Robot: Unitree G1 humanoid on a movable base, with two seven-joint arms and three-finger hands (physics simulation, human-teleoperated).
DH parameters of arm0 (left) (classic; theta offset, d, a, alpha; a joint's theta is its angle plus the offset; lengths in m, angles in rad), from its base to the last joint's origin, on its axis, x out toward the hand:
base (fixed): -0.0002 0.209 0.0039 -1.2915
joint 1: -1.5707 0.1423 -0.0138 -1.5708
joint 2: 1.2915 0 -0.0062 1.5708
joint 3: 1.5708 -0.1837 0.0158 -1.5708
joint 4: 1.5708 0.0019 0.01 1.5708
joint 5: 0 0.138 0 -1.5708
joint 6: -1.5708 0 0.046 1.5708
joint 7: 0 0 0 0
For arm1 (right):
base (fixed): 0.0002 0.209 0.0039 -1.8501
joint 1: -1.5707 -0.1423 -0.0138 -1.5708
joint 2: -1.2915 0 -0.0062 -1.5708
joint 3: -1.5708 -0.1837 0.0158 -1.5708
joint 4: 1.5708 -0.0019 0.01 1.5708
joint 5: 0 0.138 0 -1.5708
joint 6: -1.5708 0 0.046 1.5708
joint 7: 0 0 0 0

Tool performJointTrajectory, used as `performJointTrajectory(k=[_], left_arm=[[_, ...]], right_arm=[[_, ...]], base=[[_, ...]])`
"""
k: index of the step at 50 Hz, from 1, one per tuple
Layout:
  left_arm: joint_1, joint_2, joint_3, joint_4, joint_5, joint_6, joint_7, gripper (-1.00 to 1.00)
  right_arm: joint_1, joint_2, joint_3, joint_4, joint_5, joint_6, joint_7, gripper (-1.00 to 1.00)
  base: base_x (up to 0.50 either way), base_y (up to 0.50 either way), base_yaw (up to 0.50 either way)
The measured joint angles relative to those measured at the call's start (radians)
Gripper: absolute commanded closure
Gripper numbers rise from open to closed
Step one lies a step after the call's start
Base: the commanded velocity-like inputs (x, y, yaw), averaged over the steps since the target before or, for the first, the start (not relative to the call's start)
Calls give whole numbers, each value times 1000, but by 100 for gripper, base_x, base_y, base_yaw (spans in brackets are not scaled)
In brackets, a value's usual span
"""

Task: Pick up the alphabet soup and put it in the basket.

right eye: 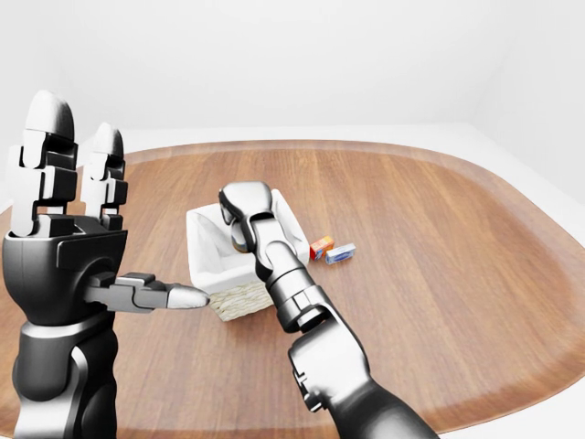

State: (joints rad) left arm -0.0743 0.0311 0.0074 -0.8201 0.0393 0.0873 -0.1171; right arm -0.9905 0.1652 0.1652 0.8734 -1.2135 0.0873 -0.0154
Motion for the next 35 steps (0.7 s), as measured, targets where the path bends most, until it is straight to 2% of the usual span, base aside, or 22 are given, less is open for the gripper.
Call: performJointTrajectory(k=[35], left_arm=[[4, -1, -6, -8, 1, 0, -3, -100]], right_arm=[[-20, -1, -1, 107, 3, 0, -83, 95]], base=[[0, 0, 0]])
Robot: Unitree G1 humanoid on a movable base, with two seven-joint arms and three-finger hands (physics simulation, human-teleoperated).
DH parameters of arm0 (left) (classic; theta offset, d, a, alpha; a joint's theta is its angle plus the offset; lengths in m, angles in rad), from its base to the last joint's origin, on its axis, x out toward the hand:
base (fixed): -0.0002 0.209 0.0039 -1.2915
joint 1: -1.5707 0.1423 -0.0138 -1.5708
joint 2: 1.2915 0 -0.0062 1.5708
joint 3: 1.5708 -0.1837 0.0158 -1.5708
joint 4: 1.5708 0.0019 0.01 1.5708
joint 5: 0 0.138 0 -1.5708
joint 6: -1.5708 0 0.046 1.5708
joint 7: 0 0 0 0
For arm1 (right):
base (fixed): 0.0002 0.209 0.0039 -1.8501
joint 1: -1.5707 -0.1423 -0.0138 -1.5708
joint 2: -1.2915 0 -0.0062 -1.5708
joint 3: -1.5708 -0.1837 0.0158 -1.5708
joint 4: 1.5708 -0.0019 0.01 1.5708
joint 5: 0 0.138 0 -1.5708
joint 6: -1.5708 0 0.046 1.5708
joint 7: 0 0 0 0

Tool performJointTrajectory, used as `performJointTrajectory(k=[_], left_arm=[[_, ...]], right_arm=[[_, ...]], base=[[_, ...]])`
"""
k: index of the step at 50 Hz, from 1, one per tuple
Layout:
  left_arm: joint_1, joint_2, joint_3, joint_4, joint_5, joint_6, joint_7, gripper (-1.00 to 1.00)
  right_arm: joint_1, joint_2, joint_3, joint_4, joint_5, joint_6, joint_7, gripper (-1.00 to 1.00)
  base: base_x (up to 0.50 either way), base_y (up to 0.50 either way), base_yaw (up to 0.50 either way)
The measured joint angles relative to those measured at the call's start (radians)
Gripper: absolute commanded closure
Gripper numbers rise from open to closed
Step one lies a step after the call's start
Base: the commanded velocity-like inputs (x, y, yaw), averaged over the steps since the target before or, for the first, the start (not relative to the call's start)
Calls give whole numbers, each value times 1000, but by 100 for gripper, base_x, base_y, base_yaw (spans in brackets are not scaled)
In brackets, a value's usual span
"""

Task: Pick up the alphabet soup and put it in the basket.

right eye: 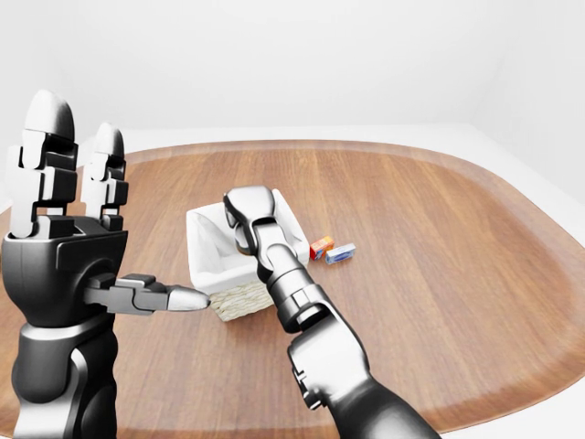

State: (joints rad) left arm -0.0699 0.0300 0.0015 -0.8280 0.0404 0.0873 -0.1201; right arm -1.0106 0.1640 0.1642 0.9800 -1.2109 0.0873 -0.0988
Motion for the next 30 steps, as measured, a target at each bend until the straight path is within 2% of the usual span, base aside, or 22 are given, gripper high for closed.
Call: performJointTrajectory(k=[30], left_arm=[[1, -3, -9, -15, -15, 0, -3, -100]], right_arm=[[-10, -2, -5, 117, 36, 0, -95, 95]], base=[[0, 0, 0]])
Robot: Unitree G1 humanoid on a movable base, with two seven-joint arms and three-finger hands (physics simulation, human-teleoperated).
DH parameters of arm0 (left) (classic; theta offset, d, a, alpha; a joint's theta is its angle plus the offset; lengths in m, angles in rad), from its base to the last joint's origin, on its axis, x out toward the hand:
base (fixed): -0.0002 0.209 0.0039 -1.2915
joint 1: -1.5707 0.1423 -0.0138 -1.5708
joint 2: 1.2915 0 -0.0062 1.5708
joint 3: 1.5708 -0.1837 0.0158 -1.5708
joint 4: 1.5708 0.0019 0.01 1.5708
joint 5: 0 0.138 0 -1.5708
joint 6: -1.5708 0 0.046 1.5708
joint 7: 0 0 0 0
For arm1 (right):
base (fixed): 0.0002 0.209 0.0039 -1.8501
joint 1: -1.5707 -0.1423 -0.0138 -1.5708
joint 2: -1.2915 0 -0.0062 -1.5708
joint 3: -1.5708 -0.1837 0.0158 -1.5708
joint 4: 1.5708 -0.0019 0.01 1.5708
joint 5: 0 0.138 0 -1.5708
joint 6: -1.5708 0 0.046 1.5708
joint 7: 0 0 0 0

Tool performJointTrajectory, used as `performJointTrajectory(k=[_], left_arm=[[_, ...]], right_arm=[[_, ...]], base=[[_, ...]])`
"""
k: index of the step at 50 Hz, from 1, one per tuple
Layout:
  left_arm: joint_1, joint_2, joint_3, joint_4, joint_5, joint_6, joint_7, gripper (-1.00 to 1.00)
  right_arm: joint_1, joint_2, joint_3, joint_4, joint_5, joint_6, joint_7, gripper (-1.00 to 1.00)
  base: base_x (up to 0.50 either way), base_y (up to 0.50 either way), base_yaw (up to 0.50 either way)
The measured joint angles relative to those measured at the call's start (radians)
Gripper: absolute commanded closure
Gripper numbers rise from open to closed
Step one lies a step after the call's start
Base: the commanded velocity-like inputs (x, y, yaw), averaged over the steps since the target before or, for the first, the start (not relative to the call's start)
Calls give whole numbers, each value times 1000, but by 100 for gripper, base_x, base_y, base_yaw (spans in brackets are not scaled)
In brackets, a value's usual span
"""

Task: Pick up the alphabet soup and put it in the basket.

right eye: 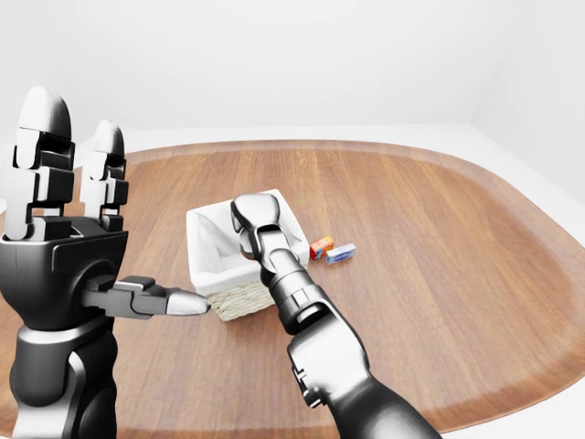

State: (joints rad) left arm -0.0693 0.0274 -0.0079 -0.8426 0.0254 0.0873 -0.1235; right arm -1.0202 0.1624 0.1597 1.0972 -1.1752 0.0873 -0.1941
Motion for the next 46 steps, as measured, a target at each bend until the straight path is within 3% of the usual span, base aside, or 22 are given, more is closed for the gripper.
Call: performJointTrajectory(k=[6, 7, 29, 46], left_arm=[[2, 0, -2, -2, -2, 0, -1, -100], [2, -1, -2, -2, -2, 0, -1, -100], [2, 0, -3, -7, -8, 0, -2, -100], [1, 0, -5, -11, -9, 0, -4, -100]], right_arm=[[-4, -1, 0, 9, 2, 0, -10, 88], [-5, -1, 0, 10, 2, 0, -11, -100], [5, -7, 4, -14, 17, 0, -30, -100], [66, -12, 12, -272, -37, 0, 126, -100]], base=[[0, 0, 0], [0, 0, 0], [0, 0, 0], [0, 0, 0]])
